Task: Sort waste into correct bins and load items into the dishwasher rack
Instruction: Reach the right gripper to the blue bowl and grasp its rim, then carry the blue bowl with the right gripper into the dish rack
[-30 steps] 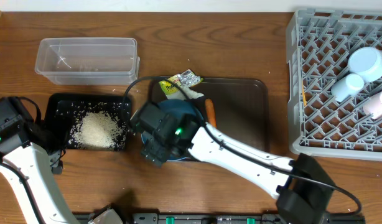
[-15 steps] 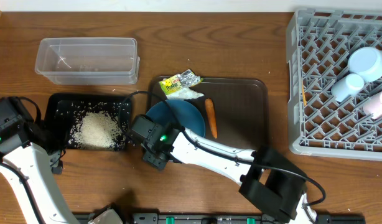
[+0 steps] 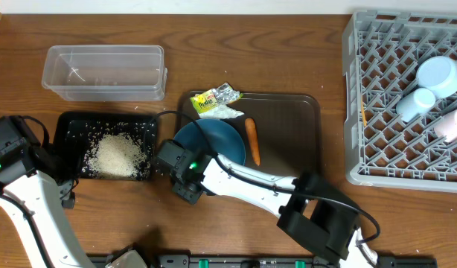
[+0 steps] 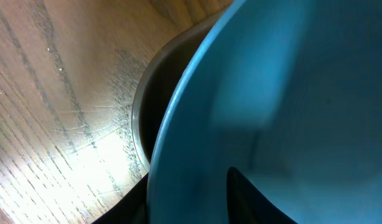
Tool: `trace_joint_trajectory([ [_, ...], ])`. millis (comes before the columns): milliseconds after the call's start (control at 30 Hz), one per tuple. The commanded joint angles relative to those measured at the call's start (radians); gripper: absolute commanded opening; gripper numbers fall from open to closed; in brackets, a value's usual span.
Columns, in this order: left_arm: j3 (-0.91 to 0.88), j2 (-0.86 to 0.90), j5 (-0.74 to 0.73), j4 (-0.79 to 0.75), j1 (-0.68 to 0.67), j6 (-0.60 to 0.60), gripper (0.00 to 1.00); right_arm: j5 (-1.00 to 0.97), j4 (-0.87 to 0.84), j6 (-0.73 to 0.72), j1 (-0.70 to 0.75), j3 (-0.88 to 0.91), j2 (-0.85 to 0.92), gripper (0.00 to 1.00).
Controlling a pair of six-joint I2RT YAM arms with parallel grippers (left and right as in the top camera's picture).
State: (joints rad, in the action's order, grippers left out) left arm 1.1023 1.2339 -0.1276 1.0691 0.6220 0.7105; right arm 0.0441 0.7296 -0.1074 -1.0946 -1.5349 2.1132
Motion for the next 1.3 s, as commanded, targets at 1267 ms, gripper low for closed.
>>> trace_joint_trajectory([
  [1267, 0.014, -0.011, 0.009, 0.003, 0.006, 0.009, 1.00, 0.733, 0.437, 0.203, 0.969, -0.518, -0.357, 0.01],
])
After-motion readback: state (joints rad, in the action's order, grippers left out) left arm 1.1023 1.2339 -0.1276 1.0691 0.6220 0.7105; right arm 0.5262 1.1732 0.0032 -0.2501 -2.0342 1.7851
